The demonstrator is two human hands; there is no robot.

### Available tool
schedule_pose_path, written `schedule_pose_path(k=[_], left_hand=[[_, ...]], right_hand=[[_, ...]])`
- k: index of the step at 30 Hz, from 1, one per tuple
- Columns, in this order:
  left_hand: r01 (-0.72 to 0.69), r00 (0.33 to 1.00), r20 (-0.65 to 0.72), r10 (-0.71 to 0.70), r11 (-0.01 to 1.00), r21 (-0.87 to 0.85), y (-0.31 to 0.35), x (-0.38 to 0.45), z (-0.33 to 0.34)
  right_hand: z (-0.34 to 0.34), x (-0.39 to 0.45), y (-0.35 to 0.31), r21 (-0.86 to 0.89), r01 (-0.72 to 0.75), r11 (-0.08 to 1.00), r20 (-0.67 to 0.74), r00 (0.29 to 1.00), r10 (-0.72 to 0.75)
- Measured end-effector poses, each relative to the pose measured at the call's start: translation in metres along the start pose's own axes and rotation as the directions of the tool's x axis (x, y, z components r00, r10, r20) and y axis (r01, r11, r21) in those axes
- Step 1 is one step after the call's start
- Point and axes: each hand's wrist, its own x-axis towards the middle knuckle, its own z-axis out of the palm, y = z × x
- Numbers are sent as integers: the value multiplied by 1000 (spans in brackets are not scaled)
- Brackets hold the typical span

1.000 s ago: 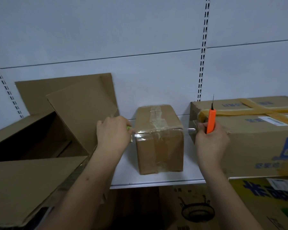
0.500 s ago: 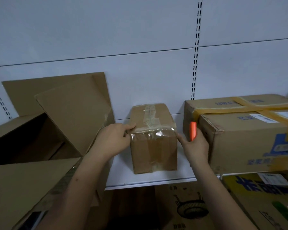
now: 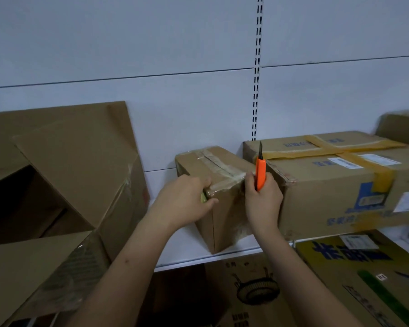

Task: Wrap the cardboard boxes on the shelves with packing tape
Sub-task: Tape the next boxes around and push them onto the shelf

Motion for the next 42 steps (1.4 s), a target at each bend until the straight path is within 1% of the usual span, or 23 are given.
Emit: schedule_pose_path(k=[2, 4, 6, 8, 12, 14, 15, 17, 18, 20, 22, 24, 25, 27, 28, 29, 31, 33, 35, 36, 39, 40, 42], left_hand=[[-11, 1000, 28, 11, 1000, -5, -2, 4, 0], [-24, 999, 35, 24, 1000, -15, -5, 7, 1], [-25, 999, 44, 33, 984, -177, -8, 7, 6], [-9, 999, 43, 27, 933, -361, -11, 4, 13], [22, 999, 47, 4, 843, -538, -20, 1, 25], [26, 998, 59, 13, 787, -616, -23, -1, 26], [40, 997, 75, 11, 764, -644, -23, -1, 25], [115, 988, 153, -11, 715, -690, -23, -3, 22], [156, 980, 197, -24, 707, -689, -23, -7, 21], [195, 975, 205, -81, 754, -628, -24, -13, 20], [192, 981, 136, -140, 817, -544, -27, -17, 24], [160, 987, 59, -150, 867, -472, -28, -18, 30], [153, 988, 66, -140, 842, -518, -30, -20, 33], [165, 985, 153, -78, 672, -722, -34, -24, 37], [165, 983, 177, -42, 610, -775, -37, -26, 39], [157, 984, 176, -32, 623, -766, -39, -26, 42], [167, 984, 167, -70, 705, -689, -42, -18, 46], [182, 982, 162, -97, 702, -689, -42, -11, 49], [159, 986, 152, -68, 656, -738, -42, -7, 52], [155, 987, 151, -58, 607, -779, -43, -8, 55], [159, 986, 165, -28, 466, -870, -47, -12, 62], [161, 985, 172, -12, 433, -887, -49, -12, 65], [151, 986, 167, 5, 401, -903, -54, -10, 70]], right_hand=[[3, -6, -3, 20, -48, 999, 0, 999, 48], [2, -11, -4, 11, -99, 995, 40, 994, 99], [-4, -12, -6, -90, -108, 990, 107, 987, 118], [-8, -11, -11, -190, -113, 975, 151, 978, 143], [-7, -18, -21, -249, -152, 957, 214, 955, 207], [-6, -25, -24, -286, -128, 950, 223, 955, 196], [-5, -27, -25, -302, -119, 946, 213, 959, 189], [-3, -27, -28, -319, -121, 940, 181, 966, 186], [-1, -26, -28, -325, -122, 938, 169, 968, 185], [2, -24, -28, -343, -122, 931, 150, 972, 182], [3, -25, -28, -355, -124, 927, 140, 973, 184], [4, -24, -26, -351, -129, 927, 139, 972, 188], [3, -23, -26, -354, -134, 925, 147, 969, 197], [2, -21, -28, -365, -144, 920, 168, 962, 217], [1, -20, -29, -370, -148, 917, 173, 959, 225], [1, -20, -31, -375, -153, 914, 173, 957, 231], [2, -21, -32, -383, -163, 909, 161, 958, 239], [4, -23, -33, -398, -166, 902, 159, 956, 246], [3, -24, -36, -396, -162, 904, 161, 957, 242], [1, -26, -39, -389, -146, 910, 175, 958, 228], [-18, -42, -53, -345, -41, 938, 239, 962, 130], [-26, -52, -57, -322, -6, 947, 253, 963, 92], [-36, -80, -62, -323, 65, 944, 283, 958, 31]])
